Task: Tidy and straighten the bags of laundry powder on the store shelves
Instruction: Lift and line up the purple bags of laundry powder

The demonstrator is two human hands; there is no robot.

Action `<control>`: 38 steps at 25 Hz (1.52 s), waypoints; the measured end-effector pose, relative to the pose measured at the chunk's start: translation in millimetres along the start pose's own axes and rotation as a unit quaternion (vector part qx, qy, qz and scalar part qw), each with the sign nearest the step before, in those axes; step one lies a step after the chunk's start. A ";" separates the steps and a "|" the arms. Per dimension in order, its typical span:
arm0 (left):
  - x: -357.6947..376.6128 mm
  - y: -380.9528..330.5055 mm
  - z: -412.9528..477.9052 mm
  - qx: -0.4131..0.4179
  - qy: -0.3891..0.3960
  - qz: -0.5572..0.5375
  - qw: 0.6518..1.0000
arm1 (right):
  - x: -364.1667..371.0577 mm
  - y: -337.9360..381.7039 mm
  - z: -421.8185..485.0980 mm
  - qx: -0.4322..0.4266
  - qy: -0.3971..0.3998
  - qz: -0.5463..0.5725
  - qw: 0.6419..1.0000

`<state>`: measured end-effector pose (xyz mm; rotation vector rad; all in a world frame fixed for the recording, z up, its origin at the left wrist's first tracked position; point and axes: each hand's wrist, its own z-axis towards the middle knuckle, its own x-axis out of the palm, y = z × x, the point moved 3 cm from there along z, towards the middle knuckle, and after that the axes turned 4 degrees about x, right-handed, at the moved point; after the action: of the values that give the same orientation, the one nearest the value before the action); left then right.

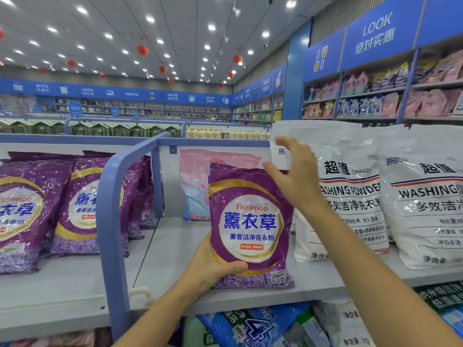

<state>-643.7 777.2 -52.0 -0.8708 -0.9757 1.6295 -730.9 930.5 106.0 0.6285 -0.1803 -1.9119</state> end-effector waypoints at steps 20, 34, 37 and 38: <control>0.6 -66.3 -12.4 0.031 -0.091 -0.032 0.995 | -30.5 -10.8 -69.9 0.199 0.057 0.270 0.940; -167.8 -226.5 -82.0 0.155 -0.219 -0.006 0.963 | 34.9 214.1 -36.9 0.115 0.201 0.482 0.845; -232.9 -237.3 -103.2 0.149 -0.218 0.001 0.964 | 72.4 266.9 -47.5 0.092 0.191 0.485 0.848; -252.2 -235.3 -109.0 0.137 -0.211 0.007 0.968 | 88.5 278.9 -53.6 0.092 0.190 0.489 0.847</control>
<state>-396.1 592.7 136.6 -0.3478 -0.9957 1.9521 -503.7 742.0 142.1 0.8211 -0.3518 -0.7673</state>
